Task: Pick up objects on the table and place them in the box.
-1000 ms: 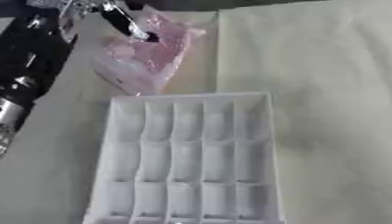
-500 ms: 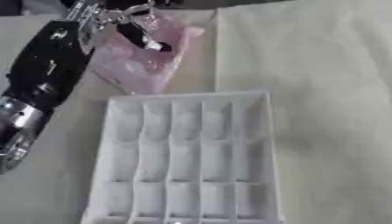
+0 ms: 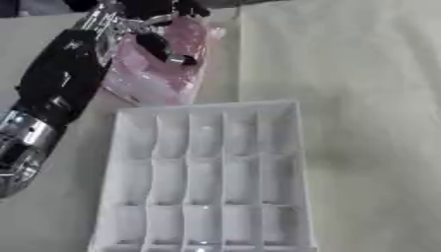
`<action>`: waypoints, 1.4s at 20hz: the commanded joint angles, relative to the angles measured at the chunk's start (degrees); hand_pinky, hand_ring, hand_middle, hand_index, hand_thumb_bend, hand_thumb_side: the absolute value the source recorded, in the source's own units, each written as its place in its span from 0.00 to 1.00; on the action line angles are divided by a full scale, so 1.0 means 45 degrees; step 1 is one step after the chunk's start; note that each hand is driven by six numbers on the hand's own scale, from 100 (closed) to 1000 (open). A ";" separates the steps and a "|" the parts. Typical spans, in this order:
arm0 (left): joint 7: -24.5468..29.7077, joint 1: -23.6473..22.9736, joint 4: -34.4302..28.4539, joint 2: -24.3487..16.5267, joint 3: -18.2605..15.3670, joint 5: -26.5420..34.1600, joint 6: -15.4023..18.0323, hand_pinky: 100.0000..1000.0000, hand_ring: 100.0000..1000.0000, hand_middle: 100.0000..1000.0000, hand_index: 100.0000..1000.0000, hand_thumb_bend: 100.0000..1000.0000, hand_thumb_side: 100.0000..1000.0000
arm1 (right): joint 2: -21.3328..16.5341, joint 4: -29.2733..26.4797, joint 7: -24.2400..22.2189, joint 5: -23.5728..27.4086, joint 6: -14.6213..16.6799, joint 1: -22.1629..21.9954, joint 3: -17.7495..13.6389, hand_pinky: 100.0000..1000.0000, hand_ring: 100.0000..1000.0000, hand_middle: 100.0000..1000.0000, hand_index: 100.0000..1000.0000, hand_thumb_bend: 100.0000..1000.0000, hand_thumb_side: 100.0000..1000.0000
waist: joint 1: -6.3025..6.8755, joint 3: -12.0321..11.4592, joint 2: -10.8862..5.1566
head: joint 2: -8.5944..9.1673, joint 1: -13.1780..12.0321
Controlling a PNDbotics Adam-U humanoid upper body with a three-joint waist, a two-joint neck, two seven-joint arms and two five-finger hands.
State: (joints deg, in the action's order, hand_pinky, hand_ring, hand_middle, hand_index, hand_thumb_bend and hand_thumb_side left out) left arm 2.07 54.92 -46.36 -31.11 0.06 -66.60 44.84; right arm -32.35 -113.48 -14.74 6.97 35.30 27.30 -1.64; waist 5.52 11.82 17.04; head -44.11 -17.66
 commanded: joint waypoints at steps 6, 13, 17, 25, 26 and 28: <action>0.1941 -0.0628 -0.0086 -0.0626 -0.0032 -0.0014 -0.0176 0.70 0.82 0.84 0.98 0.52 1.00 | -0.0201 -0.0204 0.0017 -0.0014 0.0021 0.0109 -0.0173 0.63 0.75 0.80 0.77 0.00 0.90 | -0.0151 -0.0106 -0.0144 | -0.0001 0.0104; 0.4994 -0.1105 -0.0109 -0.0244 -0.0330 0.1333 -0.0671 0.68 0.84 0.87 1.00 0.53 1.00 | -0.0159 -0.0215 0.0085 -0.0054 0.0169 0.0132 -0.0192 0.63 0.75 0.80 0.77 0.00 0.89 | -0.0387 -0.0172 0.0001 | -0.0001 0.0091; 0.5435 -0.1446 -0.0396 0.0240 -0.0401 0.1450 -0.1275 0.64 0.80 0.84 1.00 0.51 1.00 | -0.0112 -0.0227 0.0062 -0.0043 0.0244 0.0150 -0.0185 0.63 0.75 0.80 0.77 0.00 0.88 | -0.0475 -0.0159 0.0078 | -0.0001 0.0092; 0.4761 -0.2146 -0.1155 0.1041 -0.0300 0.1024 -0.1750 0.64 0.80 0.83 1.00 0.51 1.00 | -0.0067 -0.0226 0.0024 -0.0016 0.0284 0.0173 -0.0184 0.63 0.75 0.80 0.78 0.00 0.89 | -0.0521 -0.0168 0.0191 | -0.0001 0.0061; 0.4778 -0.2255 -0.1263 0.1126 -0.0269 0.0832 -0.1854 0.64 0.79 0.83 1.00 0.50 1.00 | -0.0062 -0.0228 0.0015 -0.0010 0.0282 0.0170 -0.0188 0.63 0.75 0.80 0.78 0.00 0.88 | -0.0525 -0.0181 0.0195 | -0.0001 0.0062; 0.4643 -0.2472 -0.1479 0.1281 -0.0263 0.0401 -0.2143 0.64 0.80 0.84 1.00 0.50 1.00 | -0.0064 -0.0229 -0.0002 0.0000 0.0287 0.0160 -0.0196 0.63 0.75 0.80 0.78 0.00 0.89 | -0.0540 -0.0208 0.0198 | -0.0001 0.0080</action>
State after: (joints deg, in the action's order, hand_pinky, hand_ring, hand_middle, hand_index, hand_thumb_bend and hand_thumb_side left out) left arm 21.91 47.84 -55.31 -28.95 -2.80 -62.50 35.97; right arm -31.84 -113.51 -14.58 6.80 36.51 27.27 -1.84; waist 3.70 10.71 17.79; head -44.12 -17.33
